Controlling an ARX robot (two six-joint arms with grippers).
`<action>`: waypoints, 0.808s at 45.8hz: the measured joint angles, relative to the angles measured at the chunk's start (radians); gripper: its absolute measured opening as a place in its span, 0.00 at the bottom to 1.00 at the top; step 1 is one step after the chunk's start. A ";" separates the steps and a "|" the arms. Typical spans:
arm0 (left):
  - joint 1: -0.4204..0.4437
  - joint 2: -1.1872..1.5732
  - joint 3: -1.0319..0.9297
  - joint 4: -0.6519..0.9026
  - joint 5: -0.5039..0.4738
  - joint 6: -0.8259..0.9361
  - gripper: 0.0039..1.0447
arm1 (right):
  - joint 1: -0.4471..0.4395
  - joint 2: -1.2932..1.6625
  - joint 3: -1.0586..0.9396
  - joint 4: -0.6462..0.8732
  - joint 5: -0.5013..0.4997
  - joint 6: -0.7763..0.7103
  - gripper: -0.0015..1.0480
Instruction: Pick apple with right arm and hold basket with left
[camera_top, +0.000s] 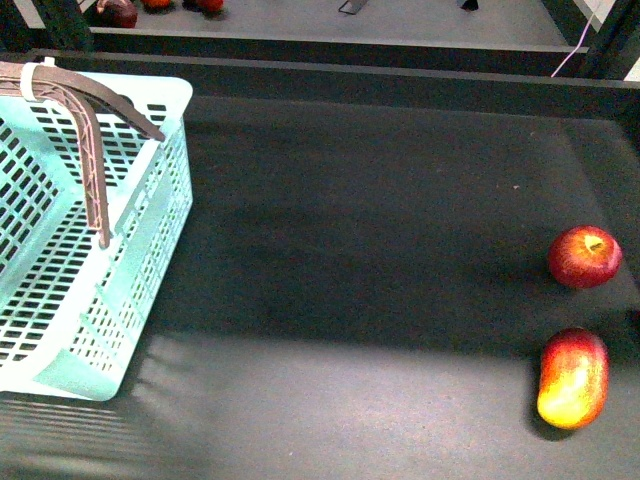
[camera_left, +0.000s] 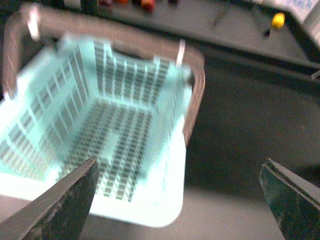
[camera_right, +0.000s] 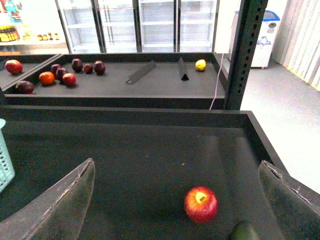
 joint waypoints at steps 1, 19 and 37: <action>0.007 0.048 0.010 -0.018 0.016 -0.053 0.94 | 0.000 0.000 0.000 0.000 0.000 0.000 0.92; 0.150 0.996 0.388 0.502 0.138 -0.660 0.94 | 0.000 0.000 0.000 0.000 0.000 0.000 0.92; 0.153 1.445 0.726 0.479 0.137 -0.876 0.94 | 0.000 0.000 0.000 0.000 0.001 0.000 0.92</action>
